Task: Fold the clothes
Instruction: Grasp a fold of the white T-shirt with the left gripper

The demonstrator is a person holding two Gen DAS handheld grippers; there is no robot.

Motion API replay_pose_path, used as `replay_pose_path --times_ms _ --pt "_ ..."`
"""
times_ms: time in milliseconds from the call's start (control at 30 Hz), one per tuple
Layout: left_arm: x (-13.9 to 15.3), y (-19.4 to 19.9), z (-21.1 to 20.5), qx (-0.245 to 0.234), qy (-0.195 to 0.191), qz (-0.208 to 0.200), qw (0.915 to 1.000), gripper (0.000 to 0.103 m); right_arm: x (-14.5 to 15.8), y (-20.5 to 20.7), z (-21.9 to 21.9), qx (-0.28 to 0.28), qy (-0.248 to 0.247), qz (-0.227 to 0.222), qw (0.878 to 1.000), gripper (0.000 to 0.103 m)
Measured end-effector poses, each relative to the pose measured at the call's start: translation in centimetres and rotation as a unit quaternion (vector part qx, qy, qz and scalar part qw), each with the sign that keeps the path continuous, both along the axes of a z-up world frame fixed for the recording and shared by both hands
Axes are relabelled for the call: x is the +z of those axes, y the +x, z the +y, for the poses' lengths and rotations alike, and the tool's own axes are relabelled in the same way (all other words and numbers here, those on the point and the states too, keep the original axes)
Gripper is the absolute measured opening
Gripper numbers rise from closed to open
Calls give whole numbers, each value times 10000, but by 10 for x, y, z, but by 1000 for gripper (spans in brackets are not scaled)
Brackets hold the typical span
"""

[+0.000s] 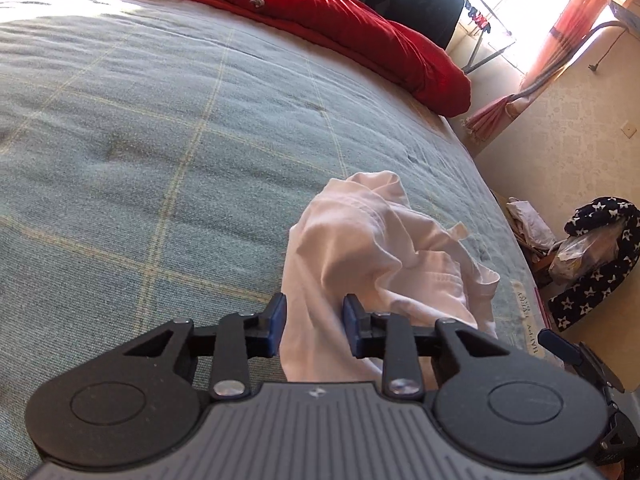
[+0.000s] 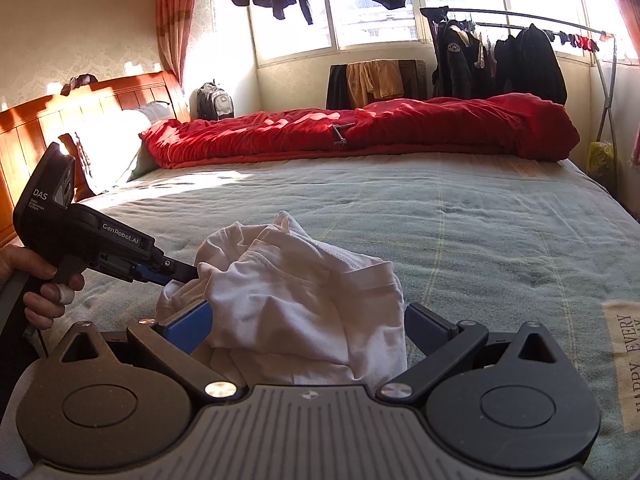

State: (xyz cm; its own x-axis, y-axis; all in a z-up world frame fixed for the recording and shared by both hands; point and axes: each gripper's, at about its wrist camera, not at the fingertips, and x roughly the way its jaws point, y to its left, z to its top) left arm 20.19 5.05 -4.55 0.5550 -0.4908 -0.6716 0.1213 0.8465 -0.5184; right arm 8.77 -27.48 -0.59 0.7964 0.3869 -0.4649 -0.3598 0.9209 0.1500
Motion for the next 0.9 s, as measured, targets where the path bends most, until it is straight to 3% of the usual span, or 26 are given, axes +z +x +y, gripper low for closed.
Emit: replay_pose_path --times_ms 200,267,300,400,500,633,800,900 --pt "-5 2 2 -203 -234 -44 9995 28 -4 6 5 74 107 180 9998 101" --pt "-5 3 -6 -339 -45 -133 9993 21 -4 6 8 97 116 223 9996 101" --pt "-3 2 -10 -384 90 -213 9990 10 -4 5 10 106 97 217 9997 101" --pt "10 -9 -19 -525 522 -622 9953 3 0 0 12 116 18 157 9998 100" --pt "24 -27 -21 -525 974 -983 9890 3 2 -1 11 77 13 163 9998 100" --pt "46 -51 -2 -377 1066 -1375 9840 2 5 -2 16 132 22 155 9998 100" --pt "57 -70 23 -318 1236 -1405 9818 2 7 -3 30 309 -57 99 9995 100" --pt "52 -84 26 -529 1270 -1317 9817 2 9 -3 35 403 -105 78 9991 100"
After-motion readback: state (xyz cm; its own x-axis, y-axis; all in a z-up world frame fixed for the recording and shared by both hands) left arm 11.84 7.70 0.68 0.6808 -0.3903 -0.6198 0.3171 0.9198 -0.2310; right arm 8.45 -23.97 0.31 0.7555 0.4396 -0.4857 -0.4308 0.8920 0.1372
